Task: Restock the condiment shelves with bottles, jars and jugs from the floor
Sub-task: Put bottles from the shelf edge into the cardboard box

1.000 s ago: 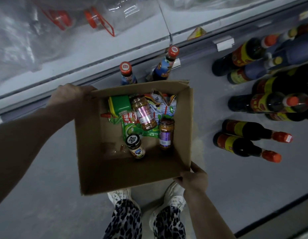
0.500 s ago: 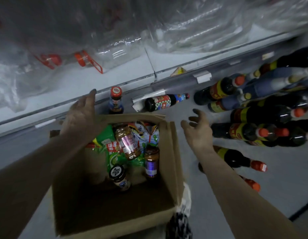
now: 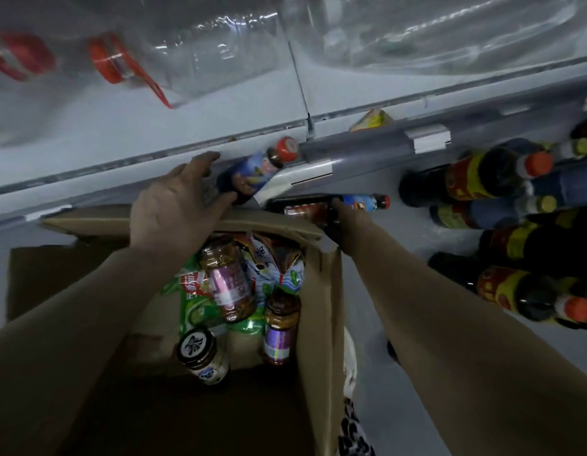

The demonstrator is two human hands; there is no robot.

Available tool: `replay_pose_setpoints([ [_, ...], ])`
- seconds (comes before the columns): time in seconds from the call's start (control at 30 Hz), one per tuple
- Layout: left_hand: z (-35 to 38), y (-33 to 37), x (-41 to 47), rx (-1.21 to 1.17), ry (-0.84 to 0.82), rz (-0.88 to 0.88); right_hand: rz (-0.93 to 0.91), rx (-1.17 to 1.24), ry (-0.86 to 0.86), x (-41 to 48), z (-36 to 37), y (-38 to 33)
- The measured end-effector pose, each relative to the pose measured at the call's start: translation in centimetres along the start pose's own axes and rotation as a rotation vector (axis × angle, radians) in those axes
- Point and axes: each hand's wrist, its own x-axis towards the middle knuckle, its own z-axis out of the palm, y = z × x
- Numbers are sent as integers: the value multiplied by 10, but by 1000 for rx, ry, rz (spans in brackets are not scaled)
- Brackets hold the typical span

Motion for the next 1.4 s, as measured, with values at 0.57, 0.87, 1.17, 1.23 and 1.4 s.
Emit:
replay_pose_setpoints([
  [0.57, 20, 19, 41, 30, -90, 33, -33, -71, -138, 39, 27, -7],
  [0.87, 39, 26, 61, 222, -424, 102, -525, -146, 334, 13, -14, -27],
  [1.17, 138, 121, 111, 284, -619, 163, -747, -206, 468, 30, -59, -45],
  [1.23, 153, 127, 113, 351, -584, 146, -788, -222, 447, 34, -61, -42],
  [1.4, 170, 125, 114, 679, -582, 116, -748, -153, 372, 36, -64, -28],
])
